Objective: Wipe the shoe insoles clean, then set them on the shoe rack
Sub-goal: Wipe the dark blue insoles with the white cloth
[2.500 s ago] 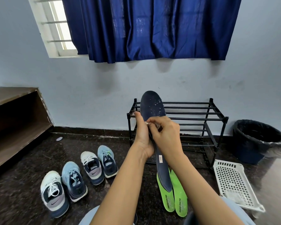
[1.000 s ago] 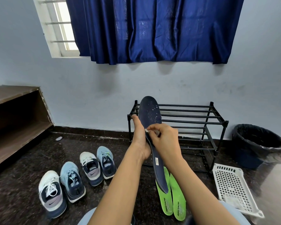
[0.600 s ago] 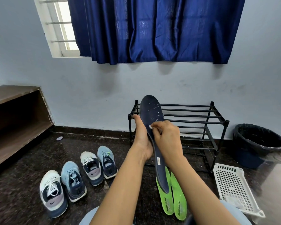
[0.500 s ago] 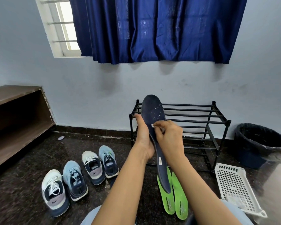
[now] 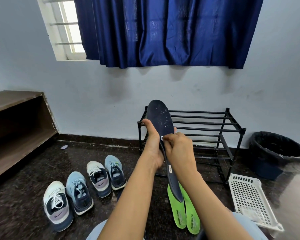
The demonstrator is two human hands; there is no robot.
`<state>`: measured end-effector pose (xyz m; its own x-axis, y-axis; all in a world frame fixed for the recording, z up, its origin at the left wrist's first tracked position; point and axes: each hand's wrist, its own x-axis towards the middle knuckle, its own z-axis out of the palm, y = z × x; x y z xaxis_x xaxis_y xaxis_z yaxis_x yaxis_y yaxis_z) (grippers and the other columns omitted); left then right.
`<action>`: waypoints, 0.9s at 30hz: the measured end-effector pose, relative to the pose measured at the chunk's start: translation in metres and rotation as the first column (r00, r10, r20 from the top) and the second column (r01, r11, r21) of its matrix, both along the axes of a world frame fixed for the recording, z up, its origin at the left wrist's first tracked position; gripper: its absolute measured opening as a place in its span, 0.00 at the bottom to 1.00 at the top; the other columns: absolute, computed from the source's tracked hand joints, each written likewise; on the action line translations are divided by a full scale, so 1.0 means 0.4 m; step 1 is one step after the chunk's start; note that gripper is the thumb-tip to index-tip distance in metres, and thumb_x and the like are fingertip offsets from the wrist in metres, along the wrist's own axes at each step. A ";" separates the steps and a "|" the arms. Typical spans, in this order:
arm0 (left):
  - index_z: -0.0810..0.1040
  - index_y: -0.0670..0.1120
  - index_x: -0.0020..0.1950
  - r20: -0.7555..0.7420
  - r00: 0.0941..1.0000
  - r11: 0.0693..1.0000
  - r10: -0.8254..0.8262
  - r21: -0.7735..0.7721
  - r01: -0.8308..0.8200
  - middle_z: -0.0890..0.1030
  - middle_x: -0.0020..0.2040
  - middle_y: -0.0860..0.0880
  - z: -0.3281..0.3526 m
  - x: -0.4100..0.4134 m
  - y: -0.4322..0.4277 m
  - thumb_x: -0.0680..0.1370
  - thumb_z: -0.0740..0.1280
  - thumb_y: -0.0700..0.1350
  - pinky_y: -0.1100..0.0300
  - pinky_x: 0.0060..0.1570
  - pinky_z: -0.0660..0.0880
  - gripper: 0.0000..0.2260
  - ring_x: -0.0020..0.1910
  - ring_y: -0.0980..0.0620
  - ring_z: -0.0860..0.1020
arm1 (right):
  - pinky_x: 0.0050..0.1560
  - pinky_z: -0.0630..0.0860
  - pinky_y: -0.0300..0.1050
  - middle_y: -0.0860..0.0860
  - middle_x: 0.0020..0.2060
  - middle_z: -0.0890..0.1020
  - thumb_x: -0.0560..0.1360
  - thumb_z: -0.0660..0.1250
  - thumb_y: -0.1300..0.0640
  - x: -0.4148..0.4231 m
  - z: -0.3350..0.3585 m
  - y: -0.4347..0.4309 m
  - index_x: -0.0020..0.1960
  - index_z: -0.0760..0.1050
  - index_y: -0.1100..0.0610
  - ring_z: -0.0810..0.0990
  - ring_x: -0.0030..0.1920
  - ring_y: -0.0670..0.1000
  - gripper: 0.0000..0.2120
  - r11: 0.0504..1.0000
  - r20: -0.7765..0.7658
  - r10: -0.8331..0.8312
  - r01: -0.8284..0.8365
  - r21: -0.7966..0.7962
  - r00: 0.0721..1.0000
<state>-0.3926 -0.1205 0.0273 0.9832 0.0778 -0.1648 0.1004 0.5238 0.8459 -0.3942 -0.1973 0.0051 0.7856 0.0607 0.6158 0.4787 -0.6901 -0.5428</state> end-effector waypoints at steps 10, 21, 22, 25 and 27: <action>0.81 0.44 0.54 -0.020 0.997 0.997 -0.080 -0.026 0.079 0.84 0.43 0.46 0.005 -0.013 -0.009 0.71 0.42 0.76 0.58 0.45 0.79 0.44 0.44 0.49 0.82 | 0.46 0.72 0.45 0.58 0.43 0.80 0.75 0.66 0.64 0.020 0.004 -0.030 0.51 0.82 0.60 0.78 0.43 0.58 0.08 0.996 -0.016 -0.070 0.071 0.050 0.997; 0.82 0.46 0.46 -0.005 0.999 0.998 -0.053 -0.044 0.053 0.85 0.40 0.47 0.007 -0.016 -0.008 0.72 0.42 0.76 0.61 0.38 0.79 0.41 0.40 0.51 0.84 | 0.44 0.65 0.32 0.57 0.42 0.82 0.72 0.68 0.67 0.014 0.008 -0.005 0.47 0.83 0.61 0.80 0.42 0.55 0.07 0.990 0.041 -0.030 0.024 0.142 0.999; 0.83 0.46 0.45 -0.003 0.999 0.998 -0.039 -0.053 0.038 0.85 0.40 0.48 0.007 -0.014 -0.006 0.73 0.42 0.75 0.62 0.37 0.79 0.40 0.39 0.52 0.84 | 0.44 0.65 0.32 0.57 0.42 0.82 0.72 0.68 0.66 0.012 0.005 0.001 0.47 0.83 0.60 0.80 0.41 0.55 0.07 0.994 0.058 -0.011 0.004 0.109 0.998; 0.81 0.46 0.48 -0.002 0.998 0.996 -0.066 -0.068 0.065 0.85 0.40 0.47 0.004 -0.015 -0.014 0.73 0.43 0.75 0.61 0.38 0.79 0.40 0.39 0.51 0.84 | 0.44 0.64 0.33 0.57 0.42 0.81 0.73 0.66 0.66 0.037 0.013 -0.012 0.48 0.83 0.61 0.79 0.42 0.56 0.08 0.988 0.051 -0.093 0.086 0.130 0.994; 0.81 0.46 0.49 -0.006 0.997 0.995 -0.077 -0.060 0.076 0.85 0.40 0.46 0.003 -0.015 -0.023 0.72 0.43 0.75 0.60 0.39 0.80 0.40 0.39 0.51 0.84 | 0.45 0.63 0.33 0.58 0.44 0.81 0.74 0.65 0.66 0.048 0.020 -0.028 0.49 0.82 0.61 0.79 0.44 0.57 0.08 0.970 0.013 -0.156 0.151 0.191 0.988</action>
<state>-0.3987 -0.1296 0.0286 0.9844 -0.0080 -0.1756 0.1494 0.5639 0.8122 -0.3749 -0.2085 0.0131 0.7591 -0.1787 0.6260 0.3917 -0.6427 -0.6584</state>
